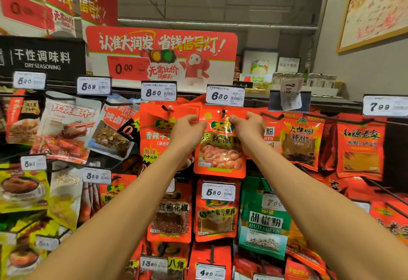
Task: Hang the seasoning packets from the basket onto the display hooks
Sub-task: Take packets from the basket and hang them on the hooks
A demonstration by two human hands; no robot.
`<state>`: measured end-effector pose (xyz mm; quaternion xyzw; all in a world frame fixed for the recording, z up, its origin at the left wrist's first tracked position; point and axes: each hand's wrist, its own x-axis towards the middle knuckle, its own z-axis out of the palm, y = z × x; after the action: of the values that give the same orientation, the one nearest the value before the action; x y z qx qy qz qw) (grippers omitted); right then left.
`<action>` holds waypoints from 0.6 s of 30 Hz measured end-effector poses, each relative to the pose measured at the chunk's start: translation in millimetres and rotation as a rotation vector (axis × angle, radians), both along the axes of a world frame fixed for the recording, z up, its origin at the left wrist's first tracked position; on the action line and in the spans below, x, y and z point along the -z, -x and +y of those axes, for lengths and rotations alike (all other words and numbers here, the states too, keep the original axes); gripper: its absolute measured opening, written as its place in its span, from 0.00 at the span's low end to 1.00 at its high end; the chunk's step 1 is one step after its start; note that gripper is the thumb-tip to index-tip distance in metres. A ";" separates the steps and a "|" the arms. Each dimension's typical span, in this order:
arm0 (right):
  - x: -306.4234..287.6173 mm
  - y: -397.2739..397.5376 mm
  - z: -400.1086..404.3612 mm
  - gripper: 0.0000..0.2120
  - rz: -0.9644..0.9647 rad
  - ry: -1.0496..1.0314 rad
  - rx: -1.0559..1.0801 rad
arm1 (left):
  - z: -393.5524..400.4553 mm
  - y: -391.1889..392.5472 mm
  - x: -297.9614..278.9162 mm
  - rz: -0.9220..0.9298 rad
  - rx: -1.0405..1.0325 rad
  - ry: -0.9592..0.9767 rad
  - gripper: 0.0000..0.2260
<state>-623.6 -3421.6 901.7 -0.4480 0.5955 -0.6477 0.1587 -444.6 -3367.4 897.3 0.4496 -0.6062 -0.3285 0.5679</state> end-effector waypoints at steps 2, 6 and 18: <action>-1.9 0.0 -15.3 0.17 0.035 -0.020 0.053 | 2.6 -4.3 3.1 -0.040 0.011 -0.012 0.17; -5.6 -0.7 -34.7 0.20 0.111 -0.079 0.132 | 2.8 -9.2 10.7 -0.062 0.026 -0.010 0.10; 3.3 15.0 -9.1 0.15 0.153 -0.108 0.142 | 7.3 -3.4 29.1 0.013 0.120 -0.082 0.10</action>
<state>-638.6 -3430.7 898.3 -0.4437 0.6702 -0.5881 0.0904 -441.2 -3360.1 868.2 0.4332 -0.6142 -0.3895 0.5323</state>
